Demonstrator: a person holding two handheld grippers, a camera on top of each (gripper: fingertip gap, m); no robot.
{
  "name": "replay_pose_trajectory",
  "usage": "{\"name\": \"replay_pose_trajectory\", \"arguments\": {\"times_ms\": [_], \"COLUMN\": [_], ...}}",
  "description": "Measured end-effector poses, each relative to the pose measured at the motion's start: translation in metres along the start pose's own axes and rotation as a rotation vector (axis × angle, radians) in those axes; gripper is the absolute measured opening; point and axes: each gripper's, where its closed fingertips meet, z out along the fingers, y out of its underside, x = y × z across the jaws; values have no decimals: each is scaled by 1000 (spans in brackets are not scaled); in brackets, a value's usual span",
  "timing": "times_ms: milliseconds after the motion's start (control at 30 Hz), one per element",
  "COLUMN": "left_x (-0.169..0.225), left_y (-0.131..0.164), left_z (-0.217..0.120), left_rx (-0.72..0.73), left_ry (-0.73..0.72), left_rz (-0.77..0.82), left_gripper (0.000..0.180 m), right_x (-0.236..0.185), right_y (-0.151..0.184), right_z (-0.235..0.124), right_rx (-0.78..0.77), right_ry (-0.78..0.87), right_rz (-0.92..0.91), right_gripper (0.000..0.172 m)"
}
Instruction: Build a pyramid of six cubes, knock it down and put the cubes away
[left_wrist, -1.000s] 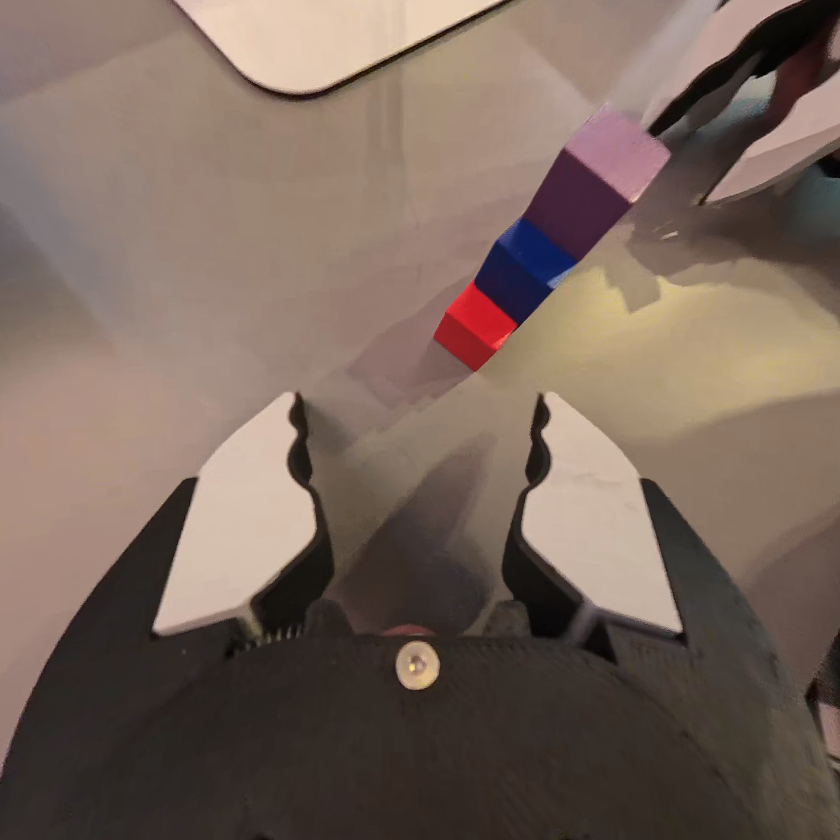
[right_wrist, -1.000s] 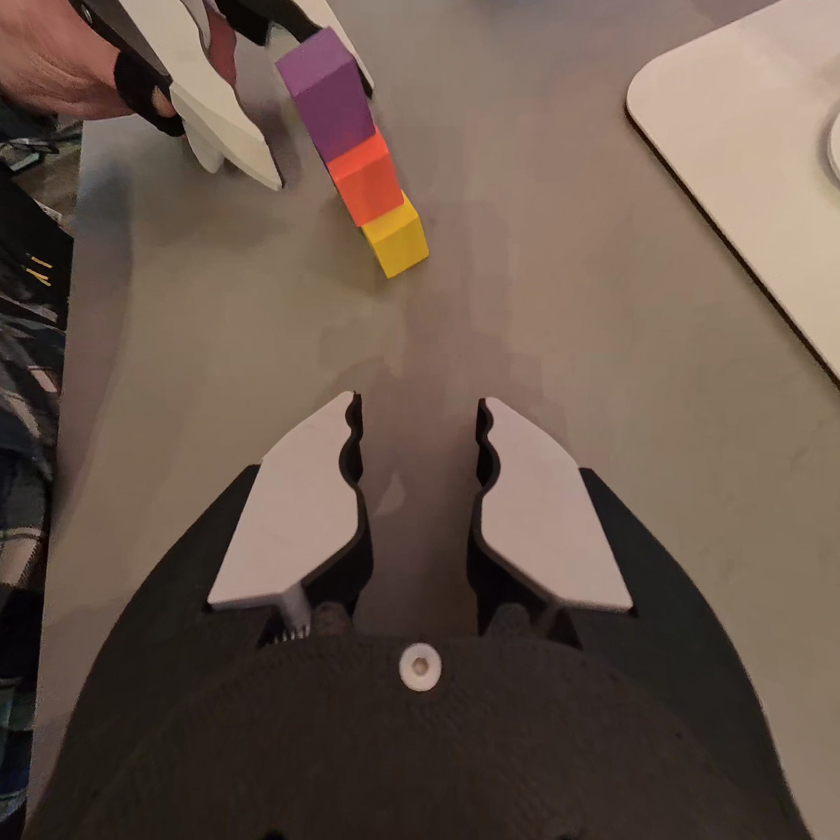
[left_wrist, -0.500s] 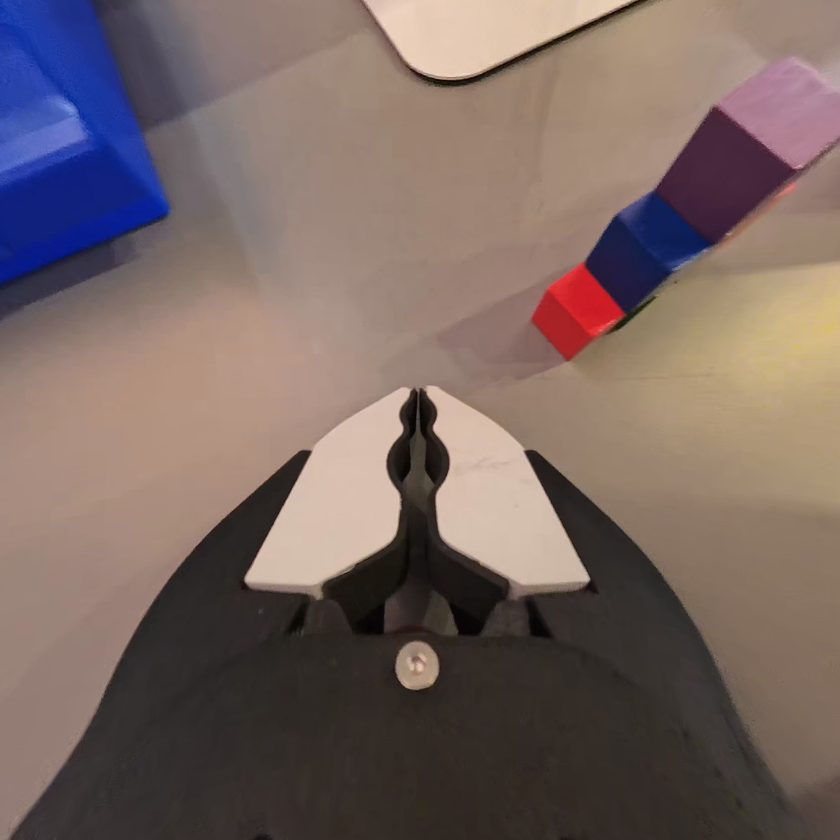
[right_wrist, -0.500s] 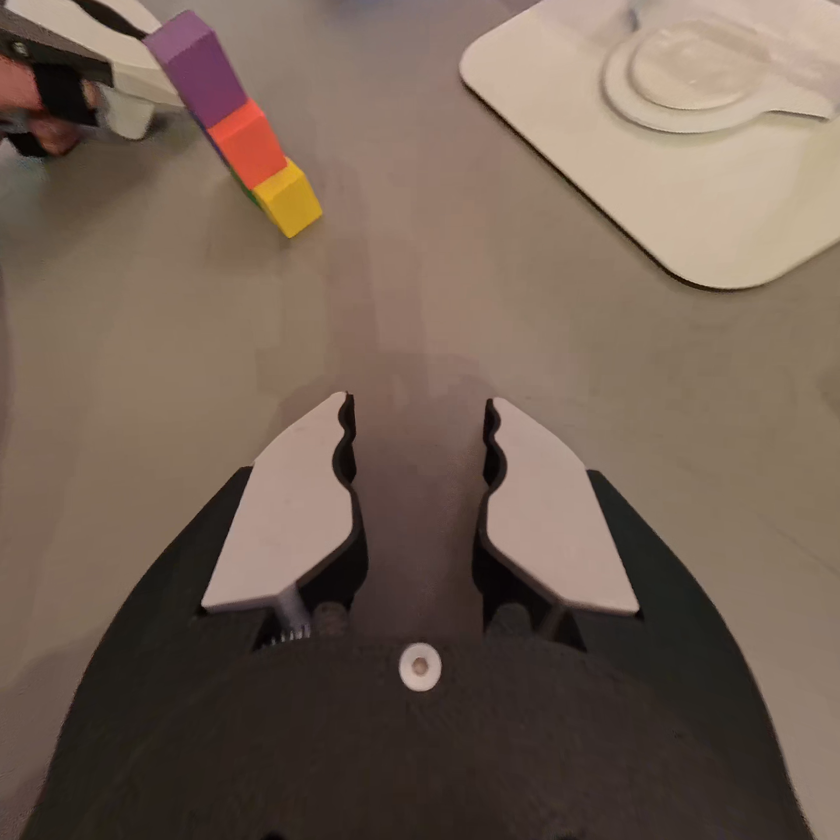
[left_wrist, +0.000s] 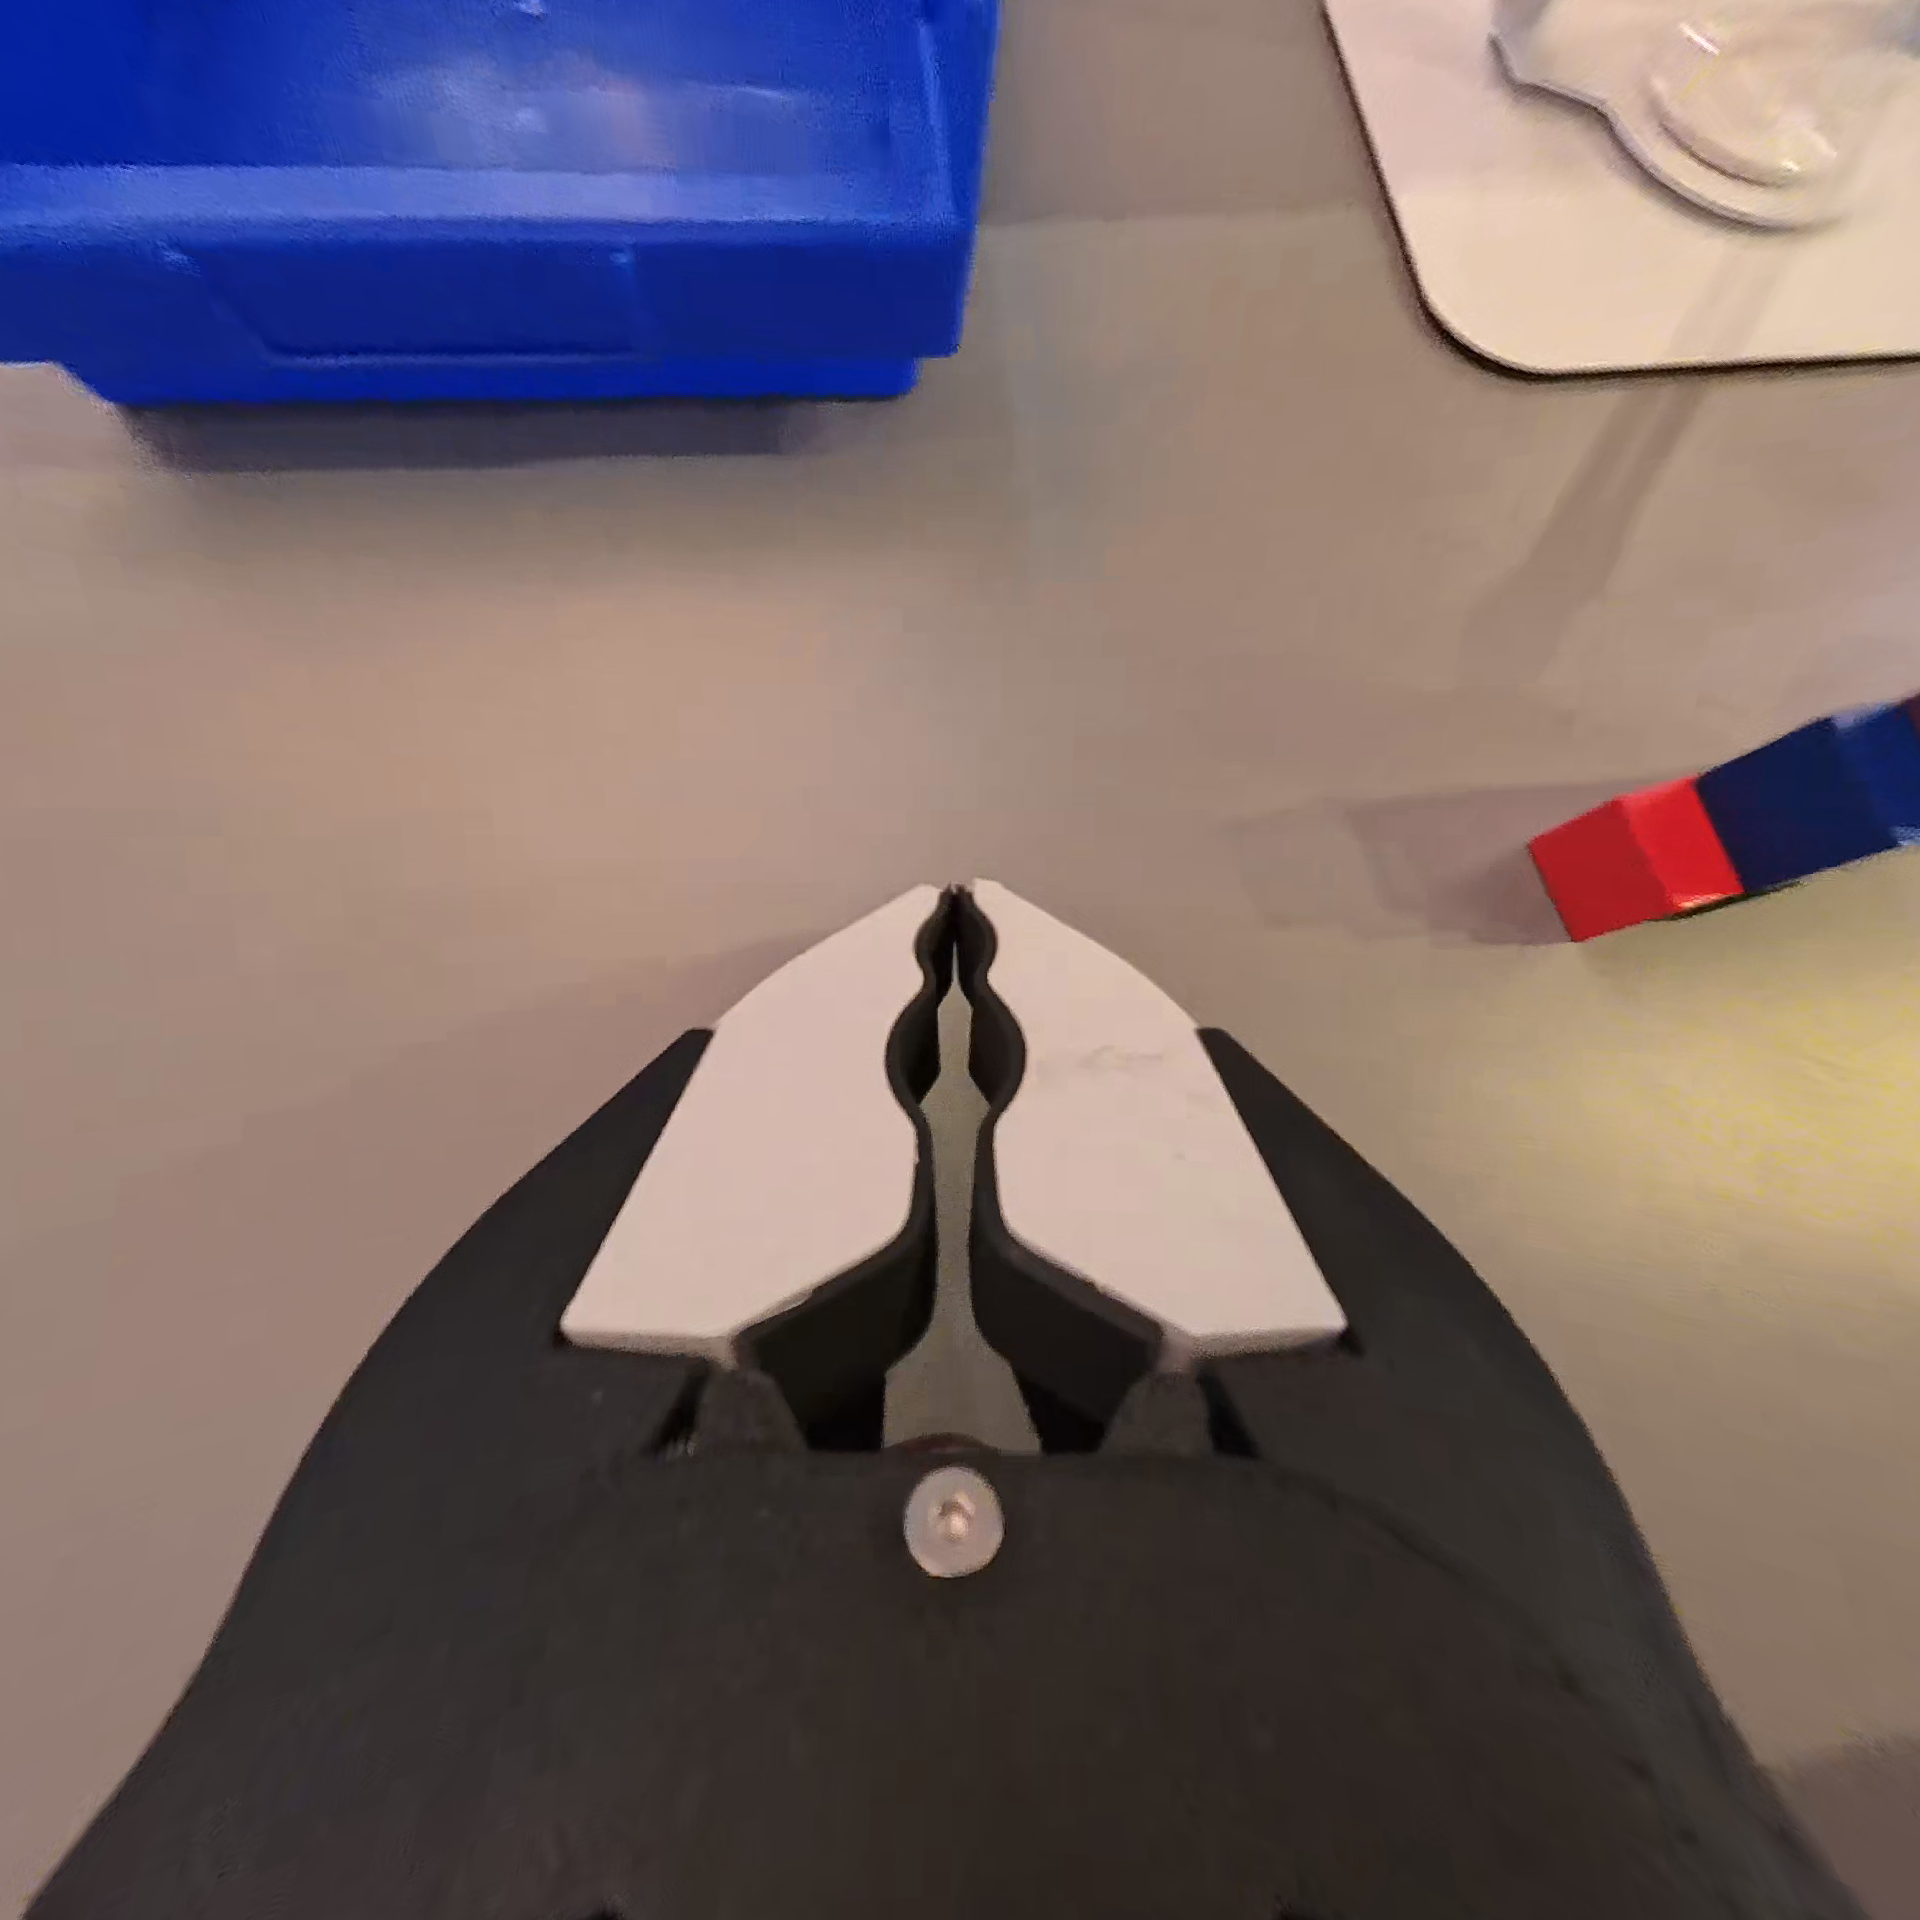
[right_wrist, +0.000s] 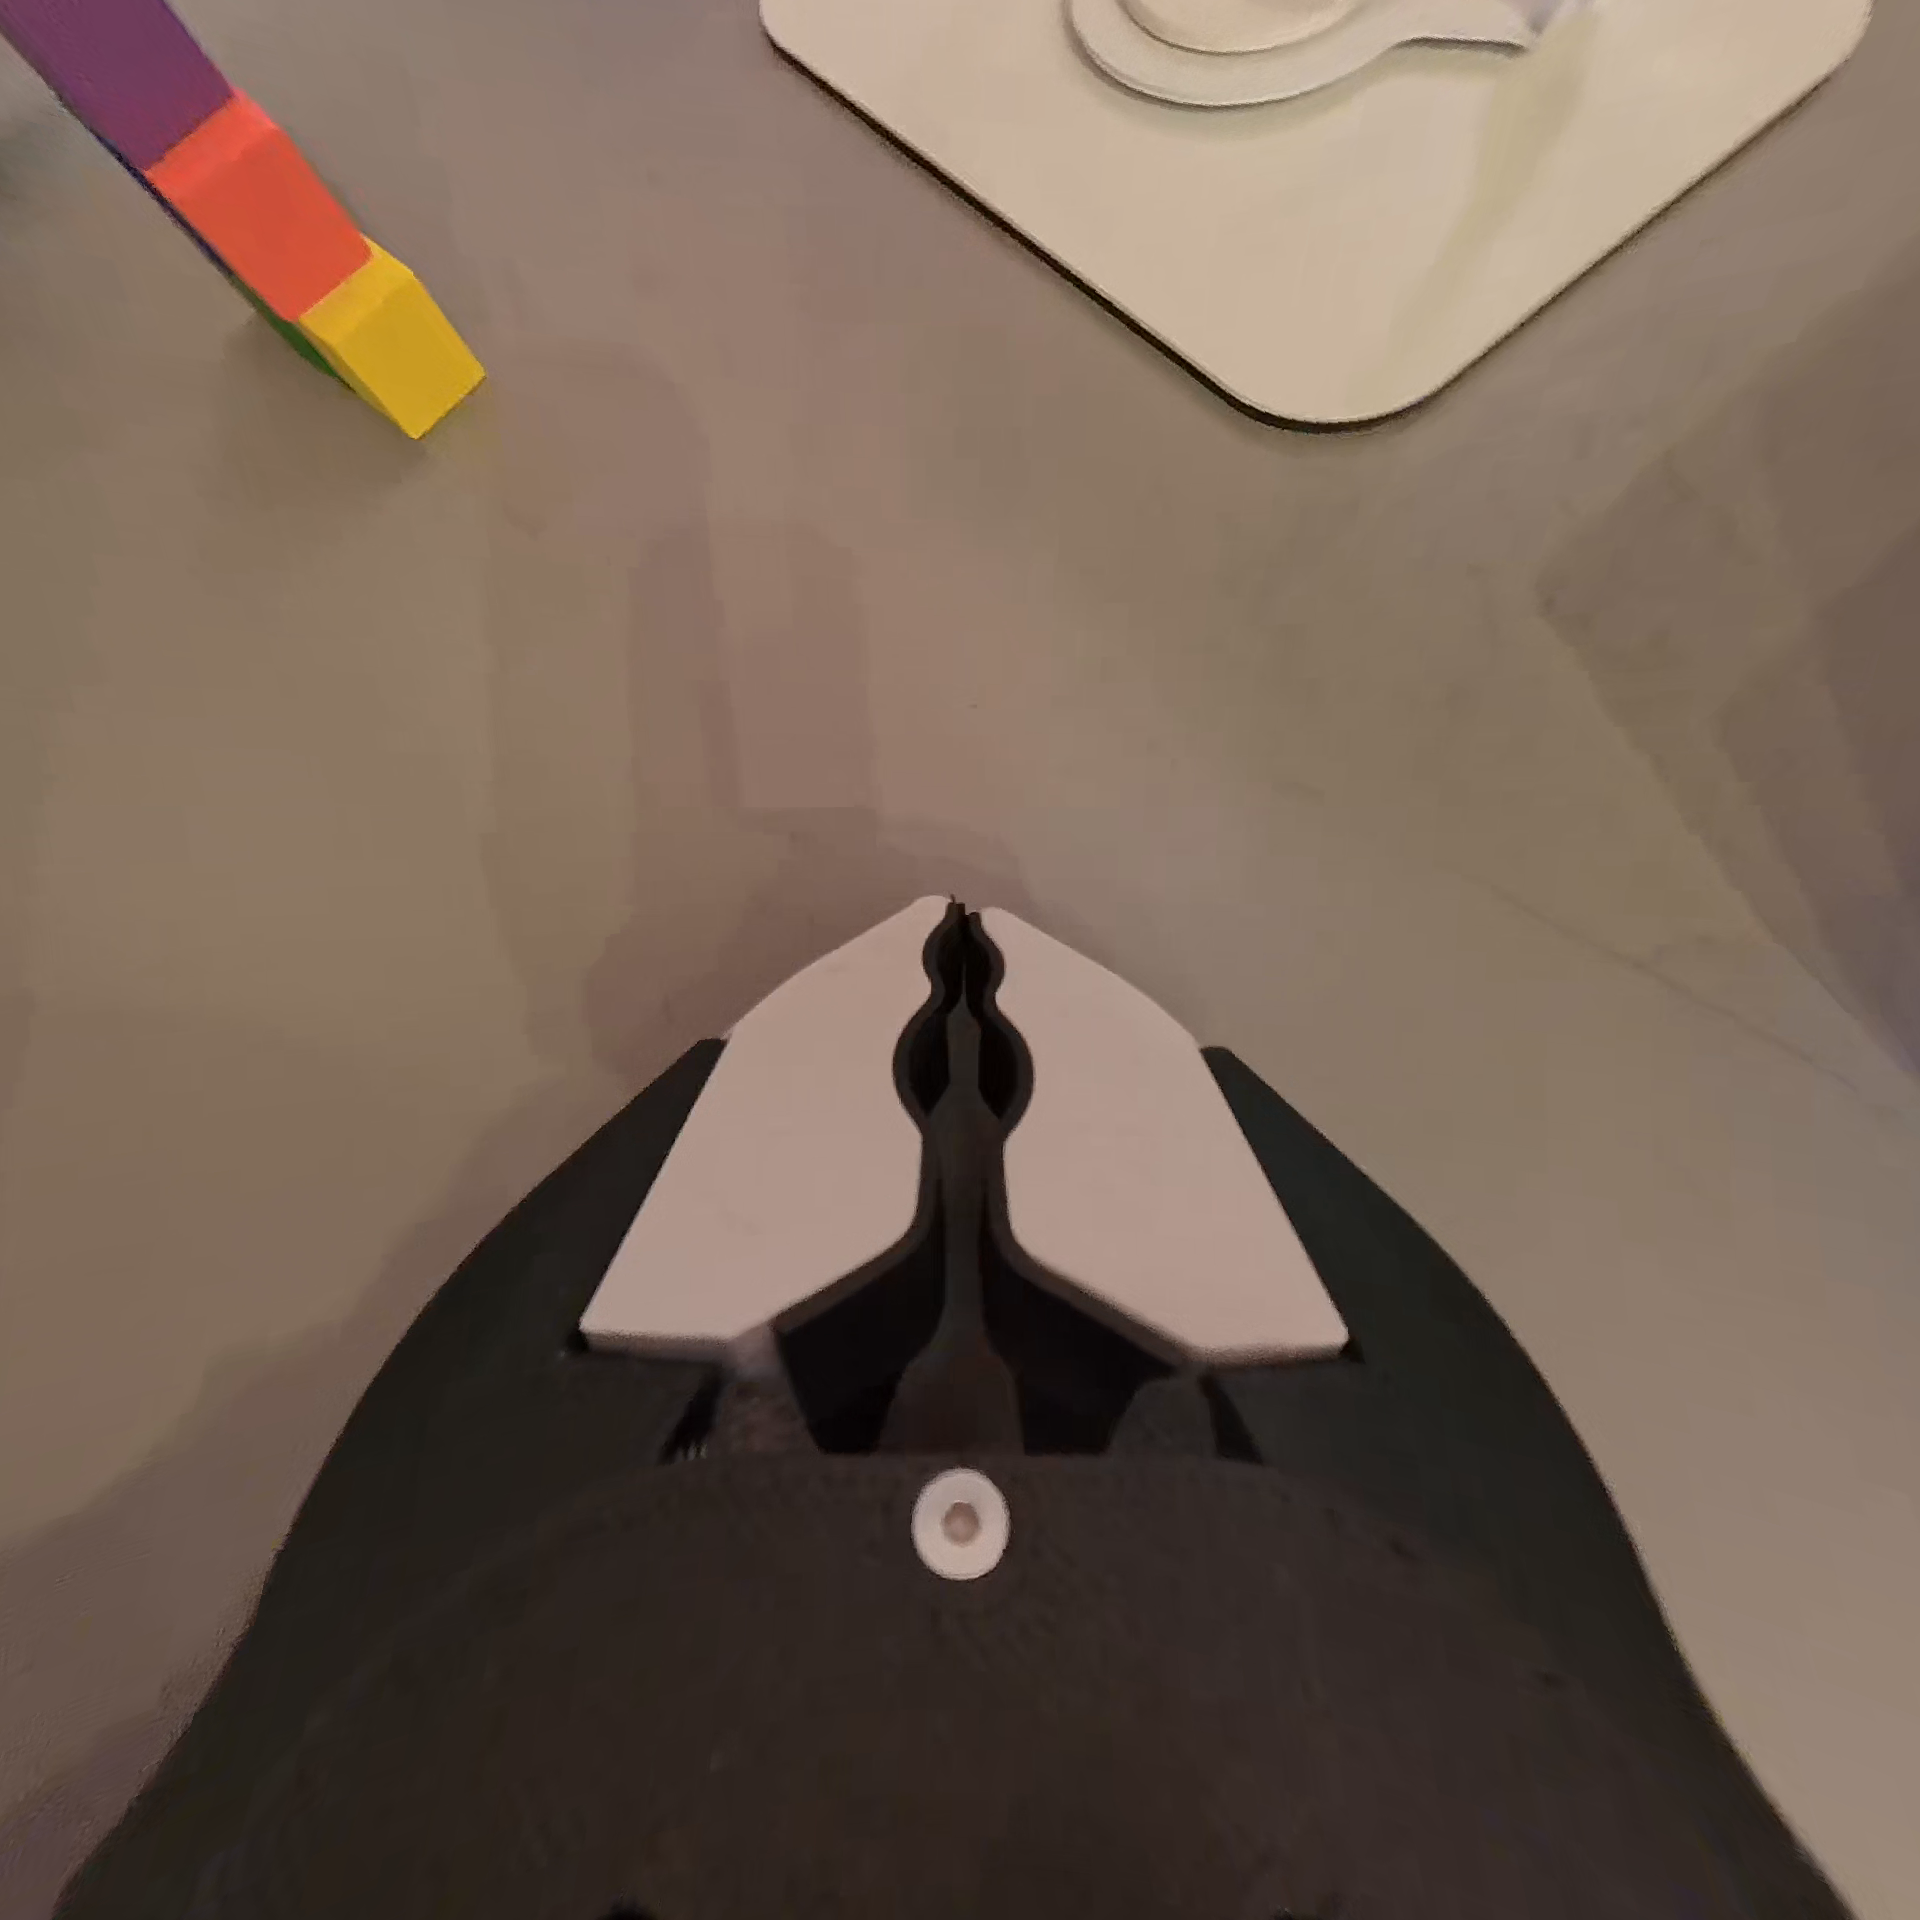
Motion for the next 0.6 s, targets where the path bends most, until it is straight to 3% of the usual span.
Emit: {"name": "replay_pose_trajectory", "arguments": {"times_ms": [167, 233, 300, 400, 600], "left_x": [20, 60, 128, 190, 160], "left_y": [-6, -9, -10, -16, -4], "left_z": [7, 25, 40, 47, 54], "left_rx": [-20, -49, -95, -85, -137], "left_ry": [13, 98, 244, 285, 270], "left_rz": [-4, 16, 53, 186, 107], "left_gripper": [0, 0, 0, 0, 0], "right_x": [14, 17, 16, 20, 39], "right_y": [8, 9, 10, 11, 22], "right_z": [-12, -15, -15, -19, -44], "right_rx": [8, 10, 10, 19, 75], "right_ry": [18, 18, 10, 18, 44], "right_rz": [34, 41, 42, 50, 135], "right_gripper": [0, 0, 0, 0, 0]}}
